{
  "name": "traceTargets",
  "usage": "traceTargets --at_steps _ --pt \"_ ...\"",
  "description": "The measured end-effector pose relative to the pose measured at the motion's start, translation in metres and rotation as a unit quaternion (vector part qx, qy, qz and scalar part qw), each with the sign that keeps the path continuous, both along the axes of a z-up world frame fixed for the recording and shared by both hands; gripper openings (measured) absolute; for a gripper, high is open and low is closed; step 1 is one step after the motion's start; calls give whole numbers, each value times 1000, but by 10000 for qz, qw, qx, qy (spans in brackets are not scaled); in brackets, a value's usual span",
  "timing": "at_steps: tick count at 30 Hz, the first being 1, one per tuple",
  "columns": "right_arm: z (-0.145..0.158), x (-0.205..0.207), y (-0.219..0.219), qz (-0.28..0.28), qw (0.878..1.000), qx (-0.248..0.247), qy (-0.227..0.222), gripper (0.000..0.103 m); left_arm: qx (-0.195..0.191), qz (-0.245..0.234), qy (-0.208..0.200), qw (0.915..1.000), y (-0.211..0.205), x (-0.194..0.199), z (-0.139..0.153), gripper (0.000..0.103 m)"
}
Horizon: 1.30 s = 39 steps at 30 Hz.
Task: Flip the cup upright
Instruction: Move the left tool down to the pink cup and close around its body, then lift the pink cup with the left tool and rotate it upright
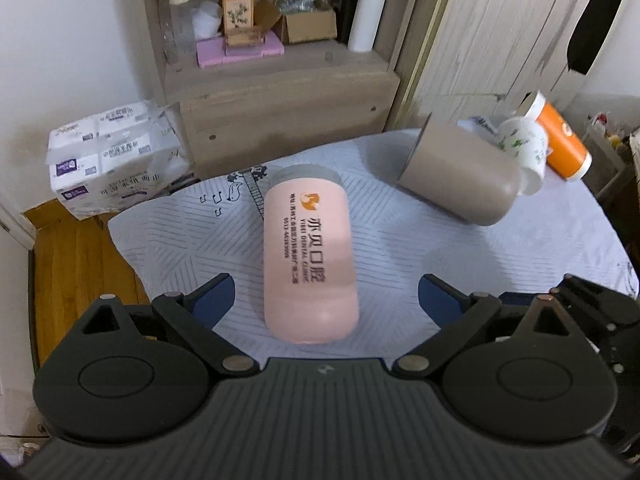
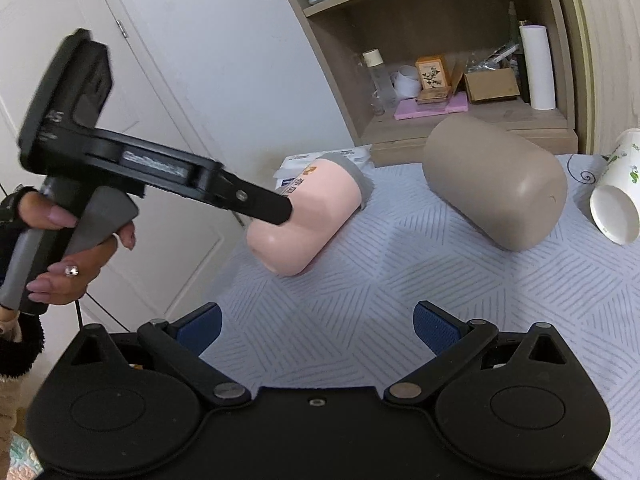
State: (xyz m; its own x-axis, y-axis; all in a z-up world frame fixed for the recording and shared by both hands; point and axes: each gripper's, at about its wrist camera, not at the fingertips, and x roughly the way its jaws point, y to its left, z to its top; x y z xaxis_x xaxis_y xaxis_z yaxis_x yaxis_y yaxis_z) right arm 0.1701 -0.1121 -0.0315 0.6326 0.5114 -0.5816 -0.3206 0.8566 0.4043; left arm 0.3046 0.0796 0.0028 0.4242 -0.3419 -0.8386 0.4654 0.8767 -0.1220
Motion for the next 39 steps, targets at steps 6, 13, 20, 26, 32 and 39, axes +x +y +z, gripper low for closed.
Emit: traceTargets --at_steps 6,13,20,26,32,39 --pt "-3 10 7 39 10000 -16 46 103 -87 132 224 9996 8 25 -12 98" --pt "-6 16 5 -20 9999 46 128 103 -196 -43 502 9985 5 37 -23 95" --pt "-2 14 0 -175 9998 -3 60 103 -434 66 732 9963 7 36 -29 62" --pt "-2 16 -5 -233 9997 -45 87 103 -371 250 735 9963 4 34 -29 61" --pt "-7 13 -17 -206 9993 150 260 103 -410 164 756 9962 -9 17 -18 61" --pt "-13 3 -36 -45 9980 422 467 103 -411 -26 817 9958 -37 -19 -9 60"
